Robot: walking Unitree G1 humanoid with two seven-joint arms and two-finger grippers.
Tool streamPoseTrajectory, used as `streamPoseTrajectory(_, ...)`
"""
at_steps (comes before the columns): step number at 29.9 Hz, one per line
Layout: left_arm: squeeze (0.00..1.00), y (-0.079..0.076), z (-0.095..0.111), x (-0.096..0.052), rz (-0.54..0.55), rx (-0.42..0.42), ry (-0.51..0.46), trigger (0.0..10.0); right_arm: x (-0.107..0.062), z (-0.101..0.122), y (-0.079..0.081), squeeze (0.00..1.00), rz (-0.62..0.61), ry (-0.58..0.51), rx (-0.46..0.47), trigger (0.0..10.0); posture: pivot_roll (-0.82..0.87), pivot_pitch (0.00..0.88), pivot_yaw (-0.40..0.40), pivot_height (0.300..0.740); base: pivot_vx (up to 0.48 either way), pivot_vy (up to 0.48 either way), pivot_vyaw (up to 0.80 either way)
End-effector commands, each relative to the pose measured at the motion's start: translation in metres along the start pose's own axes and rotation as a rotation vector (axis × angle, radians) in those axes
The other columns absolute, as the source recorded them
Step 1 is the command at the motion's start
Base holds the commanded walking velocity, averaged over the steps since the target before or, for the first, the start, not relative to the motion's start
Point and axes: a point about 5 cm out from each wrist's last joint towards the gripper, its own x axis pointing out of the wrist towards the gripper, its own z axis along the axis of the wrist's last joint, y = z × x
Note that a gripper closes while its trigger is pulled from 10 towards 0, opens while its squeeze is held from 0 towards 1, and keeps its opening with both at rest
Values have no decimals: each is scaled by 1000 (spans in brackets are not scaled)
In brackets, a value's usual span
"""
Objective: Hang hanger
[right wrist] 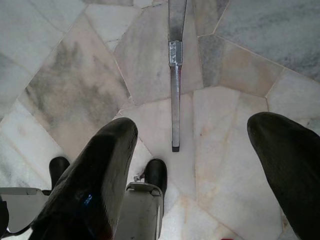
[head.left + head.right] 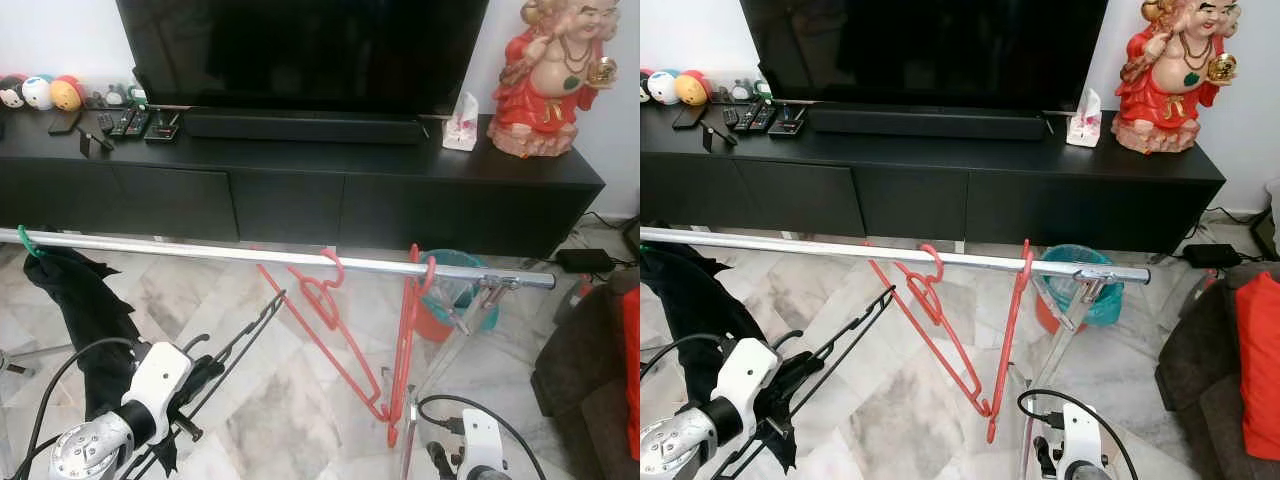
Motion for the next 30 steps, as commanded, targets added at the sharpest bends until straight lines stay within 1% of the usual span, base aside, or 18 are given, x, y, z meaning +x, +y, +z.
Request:
streamPoseTrajectory(1, 0, 1, 7, -2, -2, 13, -25, 10000, 0, 1, -3, 0, -3, 3, -8, 10000, 32, 16, -49, 740, 0, 0, 0)
streamPoseTrajectory(9, 0, 2, 8, -5, -4, 14, -21, 10000, 0, 1, -3, 0, -1, 3, -10, 10000, 32, 16, -49, 740, 0, 0, 0)
streamPoseTrajectory(19, 0, 0, 8, -4, -6, 9, -23, 10000, 0, 1, -3, 0, -2, 3, -9, 10000, 35, 18, -53, 740, 0, 0, 0)
streamPoseTrajectory(25, 0, 4, 2, -8, 9, 31, 17, 10000, 0, 1, -3, 0, 0, 3, -13, 10000, 36, 20, -55, 740, 0, 0, 0)
streamPoseTrajectory(30, 0, 11, 1, -14, 31, 35, 28, 10000, 0, 2, -4, 0, -1, 4, -14, 10000, 38, 21, -58, 740, 0, 0, 0)
